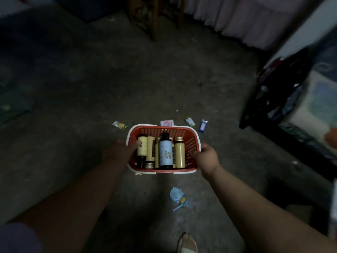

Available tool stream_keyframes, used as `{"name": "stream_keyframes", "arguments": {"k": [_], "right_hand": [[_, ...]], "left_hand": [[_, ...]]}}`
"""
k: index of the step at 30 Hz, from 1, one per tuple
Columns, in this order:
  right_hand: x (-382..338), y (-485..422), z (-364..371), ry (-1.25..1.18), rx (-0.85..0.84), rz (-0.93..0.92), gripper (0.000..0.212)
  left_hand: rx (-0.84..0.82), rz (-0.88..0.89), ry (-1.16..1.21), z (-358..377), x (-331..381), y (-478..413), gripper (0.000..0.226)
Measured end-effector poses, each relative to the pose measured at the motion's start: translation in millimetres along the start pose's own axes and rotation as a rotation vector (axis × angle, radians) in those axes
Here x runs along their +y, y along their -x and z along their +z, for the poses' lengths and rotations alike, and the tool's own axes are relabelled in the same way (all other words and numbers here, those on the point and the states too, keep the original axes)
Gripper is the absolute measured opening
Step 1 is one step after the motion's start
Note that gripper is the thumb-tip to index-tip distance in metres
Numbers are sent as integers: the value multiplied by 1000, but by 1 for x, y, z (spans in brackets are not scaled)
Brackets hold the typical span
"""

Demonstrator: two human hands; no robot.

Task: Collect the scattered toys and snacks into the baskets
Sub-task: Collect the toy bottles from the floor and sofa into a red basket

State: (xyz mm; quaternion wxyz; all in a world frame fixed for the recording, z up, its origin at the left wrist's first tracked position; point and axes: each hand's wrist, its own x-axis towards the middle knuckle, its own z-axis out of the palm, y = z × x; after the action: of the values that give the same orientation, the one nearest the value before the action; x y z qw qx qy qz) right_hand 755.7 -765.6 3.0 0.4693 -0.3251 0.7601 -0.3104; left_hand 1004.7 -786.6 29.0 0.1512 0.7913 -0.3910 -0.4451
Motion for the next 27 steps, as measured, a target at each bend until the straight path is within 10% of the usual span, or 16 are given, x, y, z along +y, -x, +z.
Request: {"name": "stream_keyframes", "arguments": {"k": [8, 27], "right_hand": [[-74, 72, -214, -128, 173, 94, 17], [-113, 86, -642, -269, 441, 159, 16]], "left_hand": [[-158, 239, -98, 42, 178, 126, 23], [-448, 574, -174, 283, 499, 334, 27]]}}
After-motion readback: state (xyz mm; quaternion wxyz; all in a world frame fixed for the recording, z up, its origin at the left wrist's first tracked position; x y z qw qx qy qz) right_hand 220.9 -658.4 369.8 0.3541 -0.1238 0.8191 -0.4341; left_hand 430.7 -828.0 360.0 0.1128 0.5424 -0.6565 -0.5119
